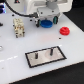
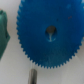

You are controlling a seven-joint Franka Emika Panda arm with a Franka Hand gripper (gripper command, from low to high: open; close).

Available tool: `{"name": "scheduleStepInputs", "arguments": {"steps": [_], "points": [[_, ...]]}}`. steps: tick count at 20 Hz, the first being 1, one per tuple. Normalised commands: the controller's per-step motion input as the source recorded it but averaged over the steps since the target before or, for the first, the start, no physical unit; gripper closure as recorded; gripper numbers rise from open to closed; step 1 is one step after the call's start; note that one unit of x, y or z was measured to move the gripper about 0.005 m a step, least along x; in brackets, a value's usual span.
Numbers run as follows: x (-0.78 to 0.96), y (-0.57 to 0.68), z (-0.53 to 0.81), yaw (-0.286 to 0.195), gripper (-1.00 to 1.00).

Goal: Insert the blue gear onto the right peg, followed by the red gear

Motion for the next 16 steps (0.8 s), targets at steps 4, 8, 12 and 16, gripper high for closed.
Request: {"name": "scheduleStepInputs", "arguments": {"steps": [4,8,12,16], "points": [[0.01,0.00,0.00,0.000,1.00],[0.14,0.00,0.22,0.000,1.00],[0.43,-0.06,0.59,0.000,1.00],[0.68,-0.19,0.58,0.000,1.00]]}}
